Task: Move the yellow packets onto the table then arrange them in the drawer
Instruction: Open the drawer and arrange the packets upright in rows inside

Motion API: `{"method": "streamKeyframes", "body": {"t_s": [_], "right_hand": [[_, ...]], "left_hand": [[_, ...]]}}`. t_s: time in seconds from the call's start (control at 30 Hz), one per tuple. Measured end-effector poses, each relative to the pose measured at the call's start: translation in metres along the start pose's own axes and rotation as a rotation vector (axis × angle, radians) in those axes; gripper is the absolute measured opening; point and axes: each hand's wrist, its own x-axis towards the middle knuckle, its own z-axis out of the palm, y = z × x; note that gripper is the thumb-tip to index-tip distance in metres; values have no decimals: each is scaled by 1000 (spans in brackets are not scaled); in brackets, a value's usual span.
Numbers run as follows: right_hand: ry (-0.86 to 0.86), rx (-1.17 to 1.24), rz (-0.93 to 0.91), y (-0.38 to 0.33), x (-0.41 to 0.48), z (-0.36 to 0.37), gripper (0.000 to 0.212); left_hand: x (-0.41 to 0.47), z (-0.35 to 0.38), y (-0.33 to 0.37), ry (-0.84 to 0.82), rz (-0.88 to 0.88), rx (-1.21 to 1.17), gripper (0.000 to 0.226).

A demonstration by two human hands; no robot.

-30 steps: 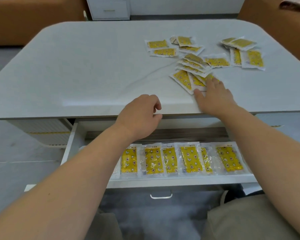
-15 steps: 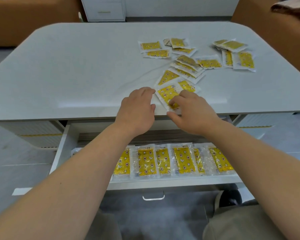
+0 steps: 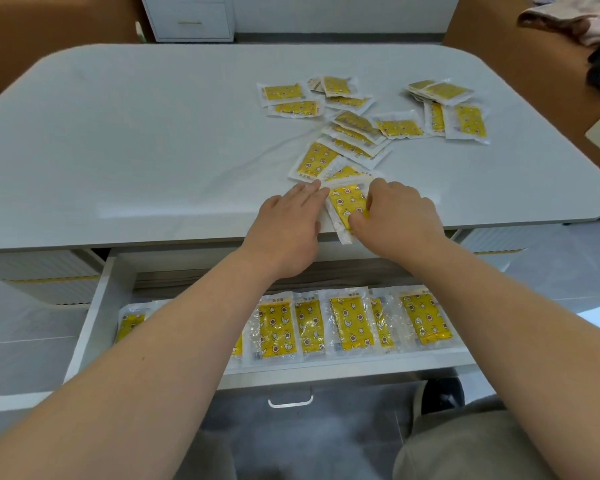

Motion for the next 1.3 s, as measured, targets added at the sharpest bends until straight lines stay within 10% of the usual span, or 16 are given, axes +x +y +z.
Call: {"method": "streamKeyframes", "body": {"t_s": [0.77,0.93,1.3], "right_hand": [[-3,170,220,-1,21,3,90],[-26,277,202,-4,20,5,86],[27,624,183,-12,18,1,48]], "left_hand": [[-9,-13,-11,112,12,339,44],[-17,-15,-18,113,21,192,16],[-19,-17,-28,167,-45,284,37]]}}
